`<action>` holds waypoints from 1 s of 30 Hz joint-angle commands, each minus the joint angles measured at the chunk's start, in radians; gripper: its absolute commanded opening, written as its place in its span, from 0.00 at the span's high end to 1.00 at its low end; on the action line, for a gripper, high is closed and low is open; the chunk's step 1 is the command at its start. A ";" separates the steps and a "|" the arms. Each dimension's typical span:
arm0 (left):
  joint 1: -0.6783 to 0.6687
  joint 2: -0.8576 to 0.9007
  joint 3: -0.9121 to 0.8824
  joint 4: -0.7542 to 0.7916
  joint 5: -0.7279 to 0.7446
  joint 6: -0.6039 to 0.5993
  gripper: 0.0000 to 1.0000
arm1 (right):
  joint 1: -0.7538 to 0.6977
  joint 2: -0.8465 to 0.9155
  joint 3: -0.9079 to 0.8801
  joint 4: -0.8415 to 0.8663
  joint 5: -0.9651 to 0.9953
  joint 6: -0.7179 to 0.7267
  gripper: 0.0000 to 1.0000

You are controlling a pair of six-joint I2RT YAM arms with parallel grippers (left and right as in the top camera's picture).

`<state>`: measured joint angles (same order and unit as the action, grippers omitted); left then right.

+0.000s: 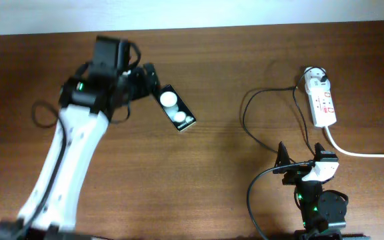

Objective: Plug charger to phone and switch on socket
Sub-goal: 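Reach the left gripper forward over the flip phone and grasp it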

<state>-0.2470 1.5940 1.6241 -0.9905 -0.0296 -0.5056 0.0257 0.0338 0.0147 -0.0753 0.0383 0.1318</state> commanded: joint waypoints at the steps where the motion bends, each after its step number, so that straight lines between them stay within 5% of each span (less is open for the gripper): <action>1: -0.004 0.164 0.166 -0.045 -0.027 -0.068 0.01 | -0.008 -0.004 -0.009 -0.002 -0.005 0.000 0.01; 11: -0.048 0.407 0.211 0.039 -0.021 -0.243 0.01 | -0.008 -0.004 -0.009 -0.002 -0.005 0.000 0.01; 30: -0.150 0.706 0.210 0.069 -0.020 -0.380 0.01 | -0.008 -0.004 -0.009 -0.002 -0.005 -0.001 0.01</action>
<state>-0.3805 2.2612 1.8160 -0.9188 -0.0418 -0.8467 0.0257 0.0338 0.0147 -0.0750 0.0383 0.1318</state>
